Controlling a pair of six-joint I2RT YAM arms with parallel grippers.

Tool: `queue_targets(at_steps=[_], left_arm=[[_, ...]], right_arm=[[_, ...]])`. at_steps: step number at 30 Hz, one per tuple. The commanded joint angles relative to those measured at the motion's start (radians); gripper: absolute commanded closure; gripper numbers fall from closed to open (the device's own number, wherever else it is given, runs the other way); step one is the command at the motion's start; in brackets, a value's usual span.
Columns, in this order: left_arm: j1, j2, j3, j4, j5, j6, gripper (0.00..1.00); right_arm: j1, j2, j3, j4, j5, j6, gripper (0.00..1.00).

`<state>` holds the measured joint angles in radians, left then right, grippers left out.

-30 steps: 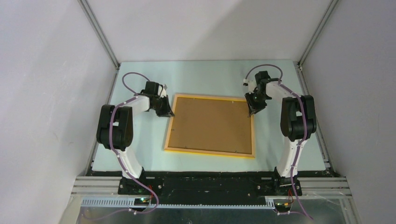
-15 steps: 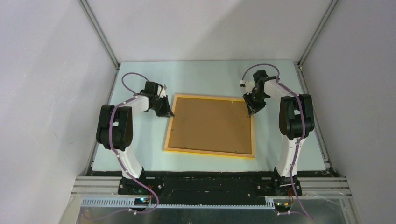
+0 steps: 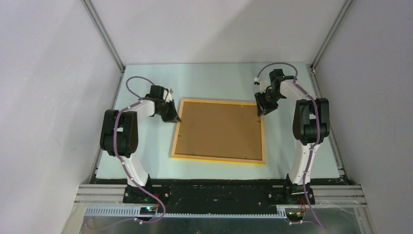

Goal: Put the photo into the frame
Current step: Install the photo frame at the center of the board, then adjust the photo frame at the center of the board.

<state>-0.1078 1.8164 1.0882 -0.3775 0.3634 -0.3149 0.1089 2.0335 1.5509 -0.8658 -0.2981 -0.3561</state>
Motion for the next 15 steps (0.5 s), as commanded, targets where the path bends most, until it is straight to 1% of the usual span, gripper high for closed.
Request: queue_targets(at_steps=[1,8,15], left_arm=[[0.007,-0.019,-0.036,-0.046,0.023,-0.039,1.0],[0.01,-0.011,-0.033,-0.043,0.032,-0.039,1.0],[0.019,-0.006,-0.025,-0.043,0.054,-0.028,1.0]], right_arm=[[-0.037,-0.065,0.066,0.008,-0.145,0.063,0.54],[-0.048,-0.121,0.017,0.027,-0.154,0.063,0.53],[-0.014,-0.221,-0.139,0.089,-0.105,0.009,0.53]])
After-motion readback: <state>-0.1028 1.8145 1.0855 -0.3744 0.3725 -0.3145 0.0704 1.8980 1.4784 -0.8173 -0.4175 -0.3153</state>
